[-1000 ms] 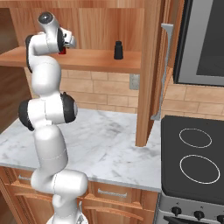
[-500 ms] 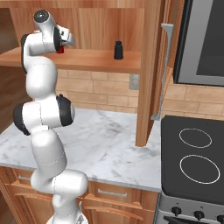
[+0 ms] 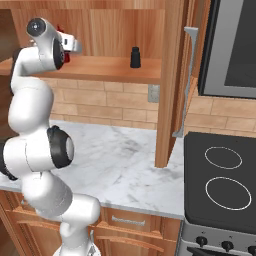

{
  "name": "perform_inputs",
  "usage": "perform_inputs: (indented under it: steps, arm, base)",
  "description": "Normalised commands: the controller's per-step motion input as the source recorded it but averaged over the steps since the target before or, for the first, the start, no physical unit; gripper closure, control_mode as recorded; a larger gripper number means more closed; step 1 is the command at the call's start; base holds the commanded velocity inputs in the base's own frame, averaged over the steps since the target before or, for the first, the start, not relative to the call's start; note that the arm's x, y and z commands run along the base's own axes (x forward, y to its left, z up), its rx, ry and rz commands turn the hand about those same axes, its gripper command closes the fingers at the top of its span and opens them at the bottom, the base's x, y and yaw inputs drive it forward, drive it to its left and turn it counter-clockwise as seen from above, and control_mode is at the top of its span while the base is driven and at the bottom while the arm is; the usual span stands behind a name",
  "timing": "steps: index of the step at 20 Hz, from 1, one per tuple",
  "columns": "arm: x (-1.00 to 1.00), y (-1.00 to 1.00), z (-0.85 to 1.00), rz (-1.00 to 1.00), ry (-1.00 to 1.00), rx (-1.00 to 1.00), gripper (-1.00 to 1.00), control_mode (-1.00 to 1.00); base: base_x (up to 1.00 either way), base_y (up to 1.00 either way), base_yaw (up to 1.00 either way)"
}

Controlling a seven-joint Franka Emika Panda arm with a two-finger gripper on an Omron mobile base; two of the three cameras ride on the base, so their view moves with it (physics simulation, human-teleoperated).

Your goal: Move the ketchup and shaker from the cabinet to the dining counter.

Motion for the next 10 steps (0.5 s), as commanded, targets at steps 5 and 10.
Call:
perform_inputs:
  steps: [5,10]
  arm:
    - [-0.81,-0.24,0.08,0.0,-0.06,0.01,1.0,-1.0]
    - [-0.72,-0.18,0.29,0.0,0.06,0.0,1.0,-1.0]
  base:
    - [0.0,0.0,0.0]
    - [0.0,0.0,0.0]
